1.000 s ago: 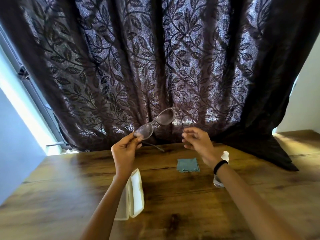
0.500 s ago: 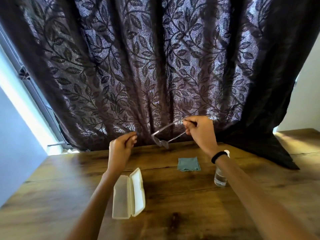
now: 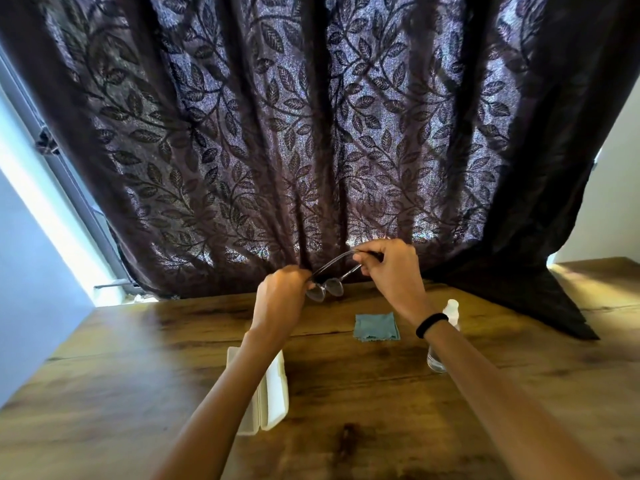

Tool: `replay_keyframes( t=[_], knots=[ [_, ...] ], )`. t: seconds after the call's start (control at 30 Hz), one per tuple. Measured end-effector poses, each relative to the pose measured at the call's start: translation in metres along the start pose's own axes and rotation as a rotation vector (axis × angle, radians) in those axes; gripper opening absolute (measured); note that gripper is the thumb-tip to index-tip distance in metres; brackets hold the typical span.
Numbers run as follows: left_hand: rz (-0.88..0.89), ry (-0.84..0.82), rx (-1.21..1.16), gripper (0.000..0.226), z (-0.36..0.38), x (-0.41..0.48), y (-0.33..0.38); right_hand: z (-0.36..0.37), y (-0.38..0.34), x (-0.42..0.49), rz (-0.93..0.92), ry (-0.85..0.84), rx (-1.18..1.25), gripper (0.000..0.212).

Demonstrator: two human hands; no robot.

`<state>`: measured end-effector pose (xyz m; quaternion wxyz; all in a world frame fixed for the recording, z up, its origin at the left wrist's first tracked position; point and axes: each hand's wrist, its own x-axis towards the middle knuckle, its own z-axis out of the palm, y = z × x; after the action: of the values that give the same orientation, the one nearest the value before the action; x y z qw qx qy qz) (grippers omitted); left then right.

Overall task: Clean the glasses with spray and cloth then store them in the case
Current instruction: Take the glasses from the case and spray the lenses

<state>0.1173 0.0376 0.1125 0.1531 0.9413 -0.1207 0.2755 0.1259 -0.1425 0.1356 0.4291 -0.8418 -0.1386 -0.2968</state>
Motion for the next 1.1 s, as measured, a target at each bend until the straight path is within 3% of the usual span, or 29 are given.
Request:
replay_keyframes(
  t=[0.17, 0.3, 0.43, 0.53, 0.67, 0.87, 1.1],
  knots=[
    [0.008, 0.051, -0.094, 0.008, 0.001, -0.003, -0.005, -0.002, -0.008, -0.002, -0.05, 0.004, 0.021, 0.016],
    [-0.001, 0.138, -0.179, 0.009, 0.007, -0.006, -0.011, -0.008, -0.016, -0.007, -0.07, 0.029, 0.037, 0.035],
    [-0.034, 0.21, -0.245, 0.012, 0.012, -0.008, -0.022, -0.03, -0.004, -0.023, -0.161, 0.275, 0.043, 0.029],
    [-0.081, 0.249, -0.291, 0.016, 0.015, -0.009, -0.03, -0.044, 0.029, -0.044, -0.089, 0.432, -0.066, 0.035],
    [-0.136, 0.299, -0.353, 0.017, 0.017, -0.01, -0.035, -0.048, 0.071, -0.082, 0.065, 0.332, -0.07, 0.056],
    [-0.139, 0.348, -0.456, 0.015, 0.02, -0.01, -0.029, -0.035, 0.097, -0.114, 0.131, 0.151, -0.039, 0.067],
    [-0.111, 0.379, -0.468, 0.014, 0.017, -0.012, -0.033, -0.022, 0.098, -0.102, 0.068, 0.036, -0.151, 0.062]
  ],
)
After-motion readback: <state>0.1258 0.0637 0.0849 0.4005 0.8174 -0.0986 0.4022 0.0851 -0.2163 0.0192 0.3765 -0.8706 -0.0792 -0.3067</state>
